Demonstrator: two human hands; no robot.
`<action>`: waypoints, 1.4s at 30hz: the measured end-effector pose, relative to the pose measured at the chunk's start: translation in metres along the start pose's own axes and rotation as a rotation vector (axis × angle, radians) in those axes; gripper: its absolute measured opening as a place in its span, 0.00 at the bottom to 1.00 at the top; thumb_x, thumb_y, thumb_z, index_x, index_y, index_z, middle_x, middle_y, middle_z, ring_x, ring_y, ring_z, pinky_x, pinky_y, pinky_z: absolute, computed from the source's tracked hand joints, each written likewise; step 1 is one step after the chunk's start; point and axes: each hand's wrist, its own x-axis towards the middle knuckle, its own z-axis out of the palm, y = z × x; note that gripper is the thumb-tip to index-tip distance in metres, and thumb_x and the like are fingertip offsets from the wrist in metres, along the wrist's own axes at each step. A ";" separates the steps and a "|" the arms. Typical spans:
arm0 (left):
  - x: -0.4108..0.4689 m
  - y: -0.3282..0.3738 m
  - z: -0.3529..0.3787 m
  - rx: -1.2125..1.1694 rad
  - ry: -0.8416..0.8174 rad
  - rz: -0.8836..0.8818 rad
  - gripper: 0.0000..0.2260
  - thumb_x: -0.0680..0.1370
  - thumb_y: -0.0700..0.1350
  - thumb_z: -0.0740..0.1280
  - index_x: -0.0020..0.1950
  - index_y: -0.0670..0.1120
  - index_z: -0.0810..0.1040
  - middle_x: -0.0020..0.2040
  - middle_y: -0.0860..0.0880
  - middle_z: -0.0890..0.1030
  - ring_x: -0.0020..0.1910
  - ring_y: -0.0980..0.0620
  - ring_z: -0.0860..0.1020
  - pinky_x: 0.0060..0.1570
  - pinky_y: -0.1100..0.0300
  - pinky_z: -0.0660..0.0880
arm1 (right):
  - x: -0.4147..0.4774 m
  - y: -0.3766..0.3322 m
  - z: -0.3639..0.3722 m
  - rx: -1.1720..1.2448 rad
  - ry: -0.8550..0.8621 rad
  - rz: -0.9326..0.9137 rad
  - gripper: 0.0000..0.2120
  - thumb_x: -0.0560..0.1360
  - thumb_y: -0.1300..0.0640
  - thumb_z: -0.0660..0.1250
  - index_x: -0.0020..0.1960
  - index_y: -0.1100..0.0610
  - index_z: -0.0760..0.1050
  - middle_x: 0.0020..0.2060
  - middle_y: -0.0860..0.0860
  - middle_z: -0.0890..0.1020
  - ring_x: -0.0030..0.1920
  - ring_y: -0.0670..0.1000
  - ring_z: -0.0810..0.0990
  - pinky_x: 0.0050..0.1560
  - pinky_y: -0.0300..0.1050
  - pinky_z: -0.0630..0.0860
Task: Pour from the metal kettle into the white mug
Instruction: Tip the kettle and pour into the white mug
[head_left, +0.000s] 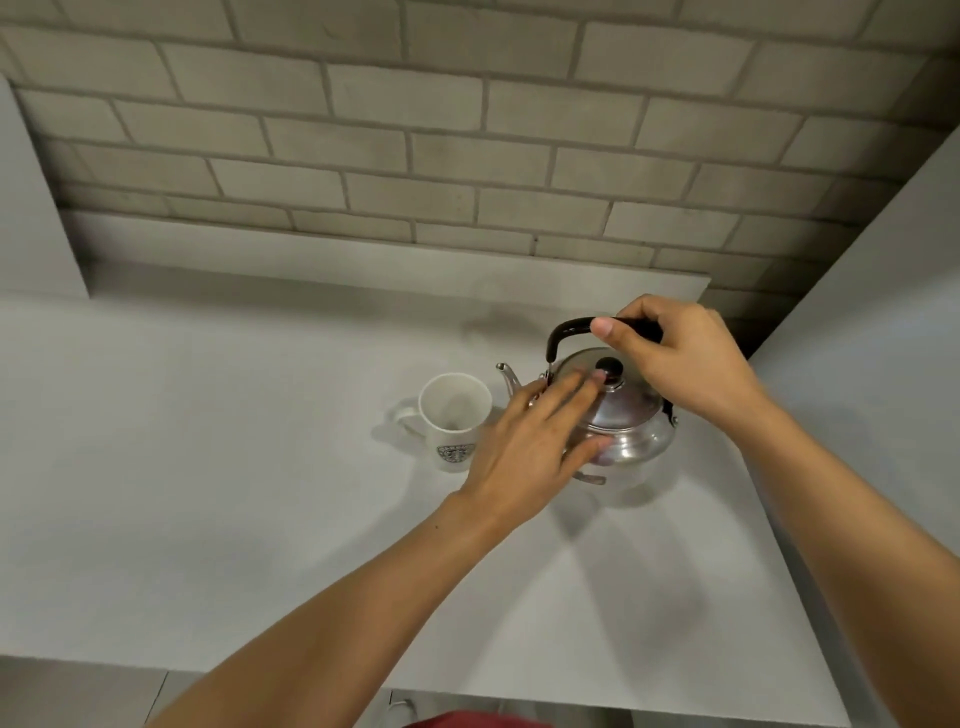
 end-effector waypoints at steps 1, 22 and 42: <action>-0.002 0.001 0.000 -0.032 0.011 -0.016 0.30 0.83 0.60 0.64 0.82 0.50 0.63 0.80 0.52 0.68 0.74 0.44 0.70 0.69 0.49 0.73 | 0.000 -0.002 -0.001 -0.002 -0.004 -0.001 0.18 0.77 0.35 0.69 0.46 0.49 0.83 0.34 0.45 0.83 0.37 0.46 0.81 0.37 0.44 0.74; -0.009 0.009 -0.008 -0.313 0.184 -0.191 0.25 0.82 0.54 0.67 0.76 0.43 0.72 0.75 0.46 0.73 0.71 0.43 0.72 0.71 0.56 0.67 | 0.034 -0.075 -0.008 -0.291 -0.198 -0.260 0.19 0.76 0.35 0.70 0.48 0.50 0.86 0.33 0.41 0.82 0.38 0.41 0.79 0.36 0.42 0.71; -0.002 0.025 -0.003 -0.592 0.225 -0.280 0.26 0.82 0.58 0.66 0.78 0.48 0.70 0.75 0.50 0.72 0.73 0.48 0.71 0.71 0.51 0.71 | 0.042 -0.107 -0.020 -0.459 -0.281 -0.340 0.22 0.74 0.33 0.70 0.48 0.52 0.87 0.31 0.45 0.82 0.37 0.50 0.80 0.35 0.42 0.73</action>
